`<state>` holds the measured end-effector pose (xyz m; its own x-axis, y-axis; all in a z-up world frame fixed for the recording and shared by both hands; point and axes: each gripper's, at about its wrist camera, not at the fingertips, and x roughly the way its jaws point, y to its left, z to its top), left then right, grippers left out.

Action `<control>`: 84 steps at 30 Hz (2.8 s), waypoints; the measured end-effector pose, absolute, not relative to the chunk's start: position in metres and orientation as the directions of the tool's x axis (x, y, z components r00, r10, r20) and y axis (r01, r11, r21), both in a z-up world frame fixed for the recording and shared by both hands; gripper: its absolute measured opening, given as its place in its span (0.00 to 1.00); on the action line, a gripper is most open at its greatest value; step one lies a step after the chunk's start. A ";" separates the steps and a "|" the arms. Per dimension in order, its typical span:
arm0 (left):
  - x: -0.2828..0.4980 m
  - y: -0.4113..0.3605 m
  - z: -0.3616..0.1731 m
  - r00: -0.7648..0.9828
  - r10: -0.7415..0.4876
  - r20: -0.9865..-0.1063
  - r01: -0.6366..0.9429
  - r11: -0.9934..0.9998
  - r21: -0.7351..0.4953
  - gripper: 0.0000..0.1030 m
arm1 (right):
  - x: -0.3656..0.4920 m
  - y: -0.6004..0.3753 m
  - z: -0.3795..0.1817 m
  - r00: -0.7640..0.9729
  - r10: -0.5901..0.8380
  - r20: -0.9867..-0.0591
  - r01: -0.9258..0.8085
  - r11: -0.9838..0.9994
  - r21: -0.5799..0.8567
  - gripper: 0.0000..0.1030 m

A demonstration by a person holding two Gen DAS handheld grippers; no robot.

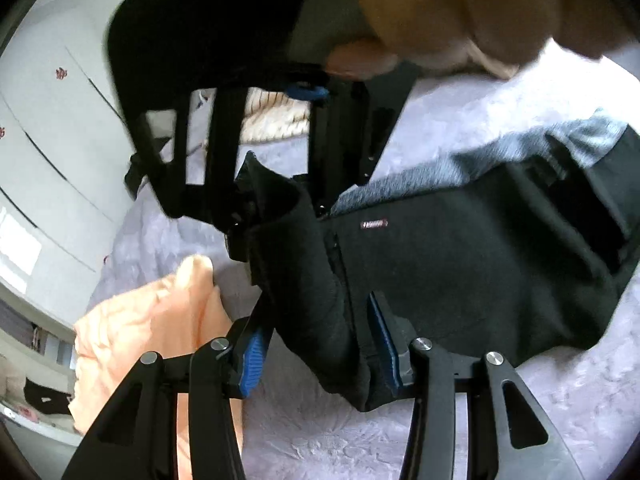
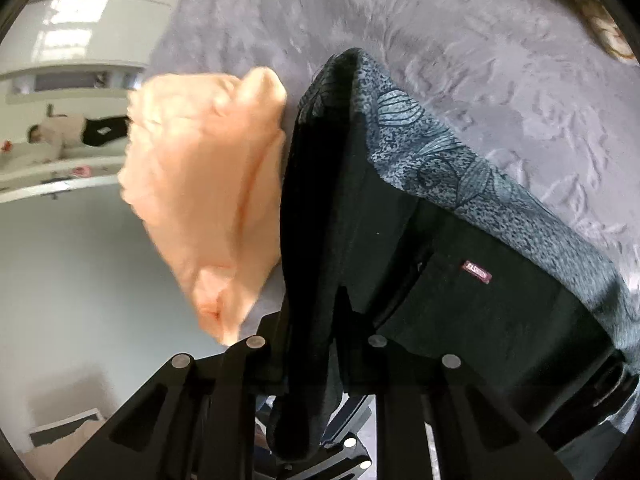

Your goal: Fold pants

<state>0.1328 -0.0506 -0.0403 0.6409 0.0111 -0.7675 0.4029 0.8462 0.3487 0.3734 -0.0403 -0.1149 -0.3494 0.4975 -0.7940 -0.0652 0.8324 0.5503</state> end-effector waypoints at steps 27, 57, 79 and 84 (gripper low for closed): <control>0.069 -0.279 0.077 0.639 -0.302 -0.707 0.624 0.742 0.247 0.47 | 0.260 -0.357 0.009 0.170 0.814 -0.556 0.058 0.555 0.830 0.21; 0.032 -0.329 0.012 0.363 -0.341 -0.867 0.757 0.651 0.061 0.73 | 0.145 -0.514 -0.094 0.197 0.597 -0.778 0.392 0.679 0.620 0.37; 0.108 -0.218 -0.051 0.168 -0.053 -0.984 0.334 0.942 0.006 0.73 | 0.136 -0.467 -0.079 0.161 0.352 -0.922 0.330 0.861 0.387 0.38; 0.104 -0.214 -0.047 0.165 -0.033 -0.986 0.328 0.944 0.023 0.73 | 0.138 -0.455 -0.074 0.148 0.309 -0.939 0.265 0.903 0.339 0.38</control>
